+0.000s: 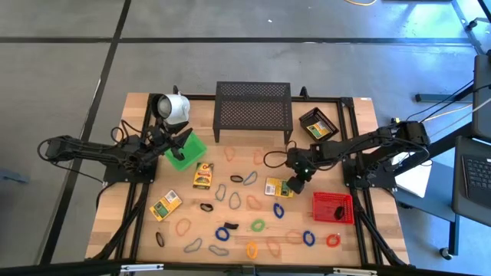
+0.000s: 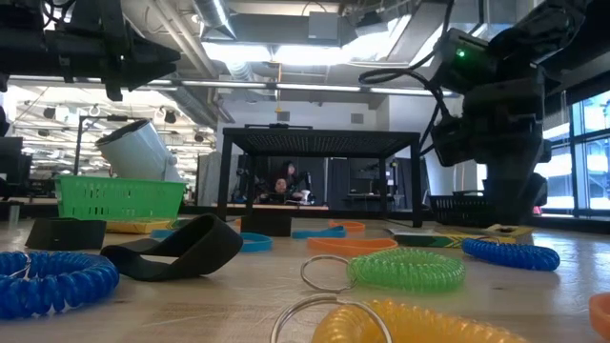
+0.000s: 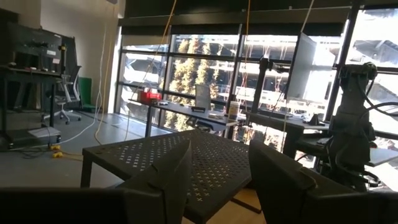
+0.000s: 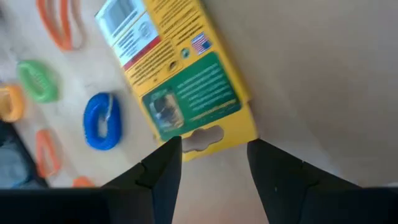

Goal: Pick & Place Office Desk Supplies
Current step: Put the top right crayon box into the black bin

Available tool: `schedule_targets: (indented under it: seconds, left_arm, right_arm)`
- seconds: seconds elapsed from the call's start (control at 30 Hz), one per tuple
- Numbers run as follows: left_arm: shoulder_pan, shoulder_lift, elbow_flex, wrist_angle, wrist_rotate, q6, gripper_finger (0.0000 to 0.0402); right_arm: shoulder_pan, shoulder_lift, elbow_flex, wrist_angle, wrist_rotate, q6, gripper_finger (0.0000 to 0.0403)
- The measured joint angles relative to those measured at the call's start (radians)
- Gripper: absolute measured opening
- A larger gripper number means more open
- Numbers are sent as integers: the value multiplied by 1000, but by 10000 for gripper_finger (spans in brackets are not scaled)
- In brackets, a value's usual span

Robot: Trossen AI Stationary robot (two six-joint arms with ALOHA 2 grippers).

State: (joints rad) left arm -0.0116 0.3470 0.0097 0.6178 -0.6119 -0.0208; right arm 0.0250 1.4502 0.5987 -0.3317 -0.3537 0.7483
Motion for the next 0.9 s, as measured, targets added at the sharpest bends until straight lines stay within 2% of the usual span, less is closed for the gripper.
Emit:
schedule_targets:
  seconds: [0.1,0.73,0.9]
  left_arm:
    - [0,0,0,0,-1,0,157]
    - [0,0,0,0,-2,0,157]
    - [0,0,0,0,-2,0,157]
  right_arm:
    - [0,0,0,0,34,0,185]
    - [30,31,0,63,77,22,185]
    - [31,56,3,64,74,21,167]
